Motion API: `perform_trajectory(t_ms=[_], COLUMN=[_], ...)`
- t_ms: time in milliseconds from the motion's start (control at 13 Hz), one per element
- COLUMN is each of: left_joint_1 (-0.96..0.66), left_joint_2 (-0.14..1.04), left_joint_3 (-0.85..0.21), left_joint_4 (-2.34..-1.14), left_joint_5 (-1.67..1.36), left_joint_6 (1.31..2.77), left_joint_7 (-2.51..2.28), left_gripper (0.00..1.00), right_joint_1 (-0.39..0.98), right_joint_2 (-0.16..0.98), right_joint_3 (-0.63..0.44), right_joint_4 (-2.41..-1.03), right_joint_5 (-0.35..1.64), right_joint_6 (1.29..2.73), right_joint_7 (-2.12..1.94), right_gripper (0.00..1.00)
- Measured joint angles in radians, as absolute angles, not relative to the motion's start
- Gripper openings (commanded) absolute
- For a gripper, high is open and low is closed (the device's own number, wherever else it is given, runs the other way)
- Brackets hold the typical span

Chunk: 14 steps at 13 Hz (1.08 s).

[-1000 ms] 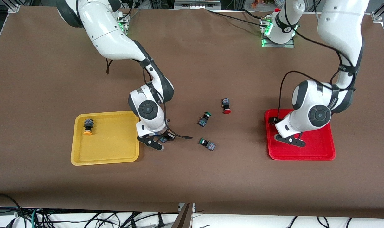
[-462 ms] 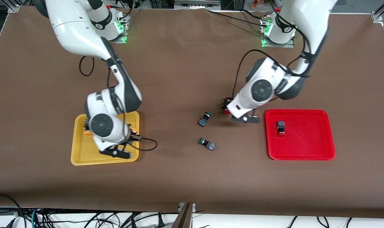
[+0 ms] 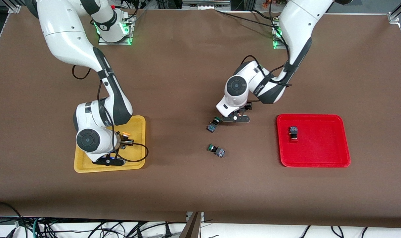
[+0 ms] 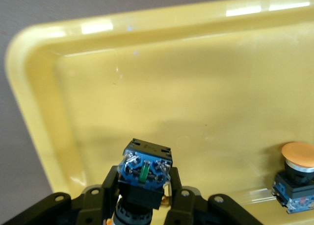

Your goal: Place red and yellow buttons in trays

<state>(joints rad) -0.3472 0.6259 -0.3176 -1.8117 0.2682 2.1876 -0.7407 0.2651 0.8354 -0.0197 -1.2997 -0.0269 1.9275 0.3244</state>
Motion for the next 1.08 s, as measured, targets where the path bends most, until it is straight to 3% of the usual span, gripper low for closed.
perform_trajectory(t_ms=[77,154,308,538,769,1077], left_joint_1=[-0.352,-0.353,-0.352,-0.351,-0.343,-0.275], left_joint_2=[0.637,0.643,0.648,0.648,0.632,0.497], left_joint_3=[-0.318,-0.317,-0.315,-0.315,-0.314,-0.311], left_joint_4=[-1.815,-1.818,-1.82,-1.82,-1.81,-1.745], left_joint_5=[0.283,0.29,0.294,0.294,0.294,0.296], left_joint_6=[2.188,2.189,2.191,2.193,2.178,1.917], left_joint_7=[-0.748,-0.753,-0.758,-0.759,-0.762,-0.738], left_gripper=[1.0,0.91,0.47,0.17,0.15,0.16], right_joint_1=[0.26,0.25,0.23,0.225,0.222,0.159], right_joint_2=[0.84,0.845,0.847,0.819,0.763,0.687], right_joint_3=[-0.02,-0.02,-0.02,-0.02,-0.027,-0.039], right_joint_4=[-1.313,-1.322,-1.322,-1.269,-1.178,-1.122], right_joint_5=[-0.027,-0.027,-0.027,-0.028,-0.03,-0.033], right_joint_6=[1.943,1.958,1.971,1.898,1.659,1.476], right_joint_7=[0.322,0.317,0.299,0.27,0.171,0.032], right_gripper=[0.99,1.0,1.0,1.0,1.0,1.0])
